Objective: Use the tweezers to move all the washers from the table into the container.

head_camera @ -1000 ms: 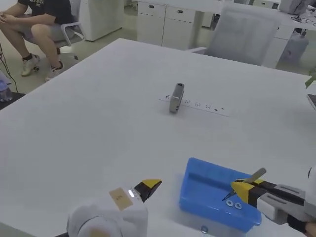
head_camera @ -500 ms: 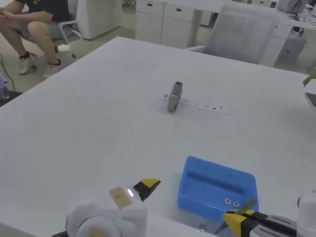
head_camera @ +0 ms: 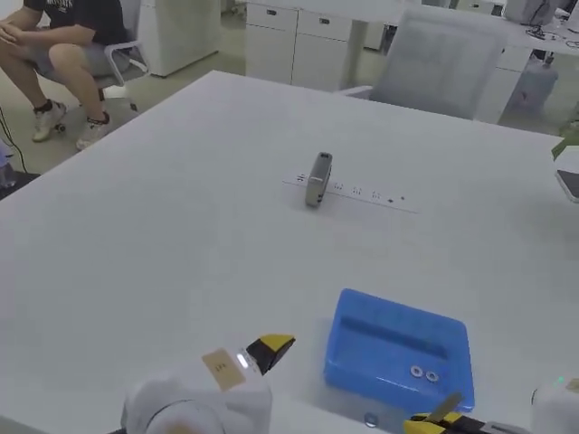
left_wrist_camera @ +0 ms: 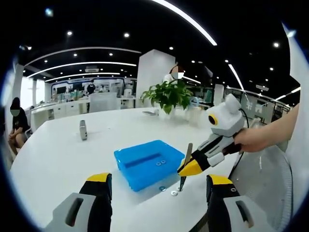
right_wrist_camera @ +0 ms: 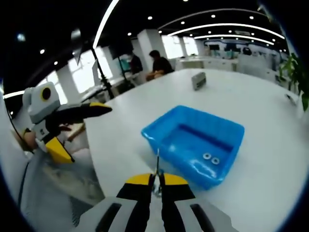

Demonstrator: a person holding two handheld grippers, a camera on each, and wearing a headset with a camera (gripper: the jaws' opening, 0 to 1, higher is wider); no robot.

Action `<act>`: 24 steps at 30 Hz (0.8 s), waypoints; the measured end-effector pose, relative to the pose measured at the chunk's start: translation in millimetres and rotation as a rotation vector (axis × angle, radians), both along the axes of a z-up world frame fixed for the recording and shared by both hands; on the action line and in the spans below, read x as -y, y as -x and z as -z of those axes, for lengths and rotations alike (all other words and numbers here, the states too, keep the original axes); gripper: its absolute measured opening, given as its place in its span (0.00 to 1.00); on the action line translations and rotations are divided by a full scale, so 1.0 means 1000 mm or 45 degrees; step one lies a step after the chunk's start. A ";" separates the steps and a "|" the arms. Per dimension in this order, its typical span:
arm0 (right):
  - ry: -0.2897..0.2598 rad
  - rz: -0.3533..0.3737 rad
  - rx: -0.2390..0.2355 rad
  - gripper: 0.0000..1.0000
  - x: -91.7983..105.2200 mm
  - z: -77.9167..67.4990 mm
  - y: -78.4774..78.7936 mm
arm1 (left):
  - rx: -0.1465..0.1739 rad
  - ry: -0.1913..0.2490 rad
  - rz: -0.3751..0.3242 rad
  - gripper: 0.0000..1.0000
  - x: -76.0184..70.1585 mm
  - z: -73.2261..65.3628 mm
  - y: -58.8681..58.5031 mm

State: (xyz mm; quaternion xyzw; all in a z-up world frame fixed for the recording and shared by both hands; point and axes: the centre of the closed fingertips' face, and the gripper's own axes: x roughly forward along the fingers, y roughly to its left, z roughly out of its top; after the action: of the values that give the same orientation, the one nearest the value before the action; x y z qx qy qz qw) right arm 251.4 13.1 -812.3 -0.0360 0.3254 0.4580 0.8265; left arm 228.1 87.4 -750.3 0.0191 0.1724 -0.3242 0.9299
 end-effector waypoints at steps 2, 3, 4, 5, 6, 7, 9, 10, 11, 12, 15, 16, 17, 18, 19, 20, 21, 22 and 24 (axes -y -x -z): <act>0.016 -0.021 0.011 0.04 0.000 0.001 0.001 | 0.000 -0.002 0.001 0.81 0.000 0.000 0.000; 0.032 -0.043 0.037 0.04 -0.001 0.000 0.002 | 0.000 -0.003 0.002 0.81 0.000 0.000 0.000; 0.041 -0.056 0.047 0.04 -0.003 0.000 0.004 | -0.002 -0.004 0.003 0.81 0.000 0.000 0.000; 0.053 -0.078 0.061 0.04 0.000 0.001 0.002 | -0.003 -0.005 0.005 0.81 0.000 0.001 0.001; 0.068 -0.089 0.080 0.04 0.001 0.001 0.001 | -0.002 -0.006 0.006 0.81 0.000 0.001 0.001; 0.080 -0.102 0.099 0.04 0.001 0.002 0.002 | -0.001 -0.007 0.007 0.81 0.001 0.001 0.001; 0.084 -0.108 0.118 0.04 0.001 0.001 0.003 | -0.003 -0.010 0.007 0.81 0.000 0.001 0.001; 0.080 -0.106 0.124 0.04 0.001 0.001 0.003 | -0.003 -0.010 0.008 0.81 0.000 0.001 0.001; 0.078 -0.100 0.125 0.04 0.003 0.001 0.001 | -0.004 -0.010 0.008 0.81 0.001 0.001 0.001; 0.078 -0.096 0.126 0.04 0.003 0.002 0.000 | -0.004 -0.010 0.009 0.81 0.001 0.001 0.001; 0.080 -0.107 0.106 0.04 0.002 0.006 0.001 | -0.003 -0.012 0.013 0.81 0.001 0.001 0.001; 0.063 -0.106 0.112 0.04 0.000 0.005 0.001 | -0.003 -0.013 0.014 0.81 0.001 0.001 0.001; 0.063 -0.108 0.108 0.04 -0.001 0.003 0.002 | -0.003 -0.015 0.014 0.81 0.001 0.001 0.001; 0.061 -0.107 0.109 0.04 -0.001 0.003 0.003 | -0.004 -0.015 0.014 0.81 0.001 0.002 0.001; 0.063 -0.111 0.114 0.04 -0.002 0.003 0.003 | -0.004 -0.016 0.013 0.81 0.001 0.002 0.001; 0.068 -0.118 0.121 0.04 -0.002 0.003 0.003 | -0.003 -0.017 0.011 0.81 0.001 0.002 0.001; 0.075 -0.126 0.129 0.04 -0.002 0.005 0.004 | -0.002 -0.017 0.009 0.81 0.000 0.002 0.000; 0.086 -0.144 0.142 0.04 -0.002 0.005 0.004 | -0.001 -0.016 0.008 0.81 0.000 0.002 0.000; 0.147 -0.220 0.210 0.03 -0.004 0.006 0.008 | 0.000 -0.015 0.007 0.81 0.000 0.001 0.000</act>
State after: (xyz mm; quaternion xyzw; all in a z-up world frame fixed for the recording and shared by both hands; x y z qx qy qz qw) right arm 243.5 16.6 -818.5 -0.1489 0.2776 0.5034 0.8046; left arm 227.8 87.3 -751.5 0.0249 0.1744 -0.3258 0.9289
